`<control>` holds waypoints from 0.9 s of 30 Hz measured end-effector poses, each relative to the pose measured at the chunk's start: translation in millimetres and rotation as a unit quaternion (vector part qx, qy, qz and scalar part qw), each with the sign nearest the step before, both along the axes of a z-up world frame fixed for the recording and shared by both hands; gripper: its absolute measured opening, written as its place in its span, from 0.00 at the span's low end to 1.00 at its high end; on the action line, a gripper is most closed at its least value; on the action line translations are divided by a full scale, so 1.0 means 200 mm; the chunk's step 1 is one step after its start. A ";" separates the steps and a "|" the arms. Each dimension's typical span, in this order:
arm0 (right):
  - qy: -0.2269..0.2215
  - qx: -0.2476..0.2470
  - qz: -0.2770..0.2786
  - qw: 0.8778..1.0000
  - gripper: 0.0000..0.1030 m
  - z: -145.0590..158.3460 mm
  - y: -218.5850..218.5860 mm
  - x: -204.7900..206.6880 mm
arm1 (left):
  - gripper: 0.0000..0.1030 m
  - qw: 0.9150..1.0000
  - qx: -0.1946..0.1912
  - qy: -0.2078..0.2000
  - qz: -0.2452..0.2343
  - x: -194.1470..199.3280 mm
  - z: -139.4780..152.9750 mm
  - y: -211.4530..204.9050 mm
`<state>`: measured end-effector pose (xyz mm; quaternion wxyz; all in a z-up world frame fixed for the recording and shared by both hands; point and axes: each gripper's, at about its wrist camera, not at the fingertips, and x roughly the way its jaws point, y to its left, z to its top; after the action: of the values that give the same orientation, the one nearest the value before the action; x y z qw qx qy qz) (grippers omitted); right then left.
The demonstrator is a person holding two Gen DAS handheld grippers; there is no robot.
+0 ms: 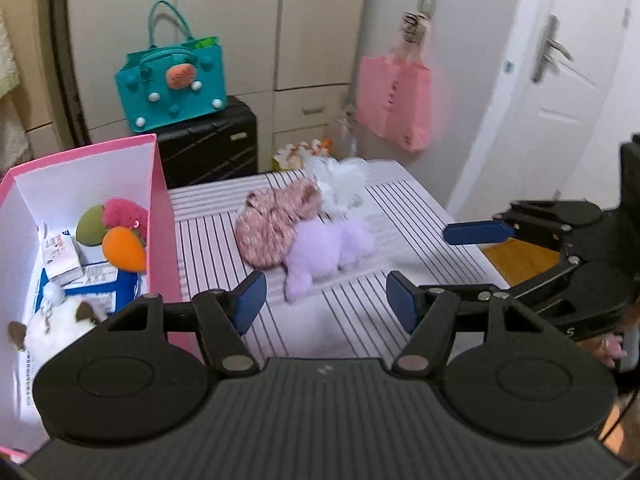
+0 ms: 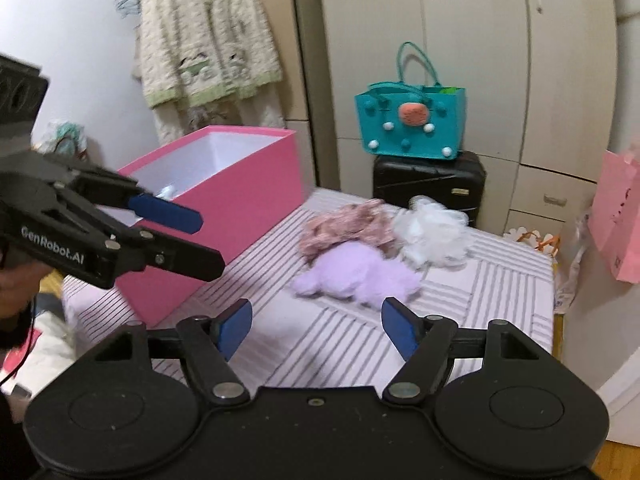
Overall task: Organize soft objects
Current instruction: 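Withdraw both grippers from the box back over the remaining plush items, then grasp the pink floral scrunchie with the left gripper while the right gripper grasps the white mesh puff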
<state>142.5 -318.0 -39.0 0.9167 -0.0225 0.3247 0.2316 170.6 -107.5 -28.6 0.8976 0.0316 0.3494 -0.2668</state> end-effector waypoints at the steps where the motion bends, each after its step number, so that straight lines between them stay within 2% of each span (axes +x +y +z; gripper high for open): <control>1: -0.004 0.001 -0.008 1.000 0.74 0.00 -0.02 0.03 | 0.64 1.000 -0.001 -0.001 0.007 0.03 0.00 -0.02; 3: -0.012 0.009 -0.023 1.000 0.75 0.00 -0.07 0.10 | 0.64 1.000 0.001 -0.006 0.022 0.09 -0.01 -0.07; 6: -0.022 0.023 -0.046 0.998 0.75 0.00 -0.15 0.20 | 0.64 0.998 0.025 -0.014 0.053 0.18 -0.05 -0.14; 10: -0.022 0.033 -0.064 0.997 0.75 0.01 -0.23 0.37 | 0.64 0.997 0.031 -0.015 0.068 0.27 -0.09 -0.20; 14: 0.008 0.054 -0.077 0.996 0.75 -0.04 -0.30 0.55 | 0.64 0.997 0.024 0.006 0.077 0.37 -0.15 -0.26; 19: 0.063 0.108 -0.088 0.988 0.75 -0.16 -0.37 0.75 | 0.64 0.992 0.058 -0.002 0.112 0.45 -0.25 -0.31; 24: 0.080 0.126 -0.071 0.986 0.75 -0.25 -0.34 0.87 | 0.65 0.990 0.059 -0.003 0.125 0.51 -0.28 -0.33; 27: 0.094 0.126 -0.064 0.986 0.75 -0.30 -0.30 0.93 | 0.70 0.988 0.087 -0.001 0.127 0.54 -0.32 -0.37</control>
<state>329.2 -378.3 -99.2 0.8907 0.1355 0.3782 0.2127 278.9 -181.7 -93.0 0.9183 0.0652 0.3719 -0.1190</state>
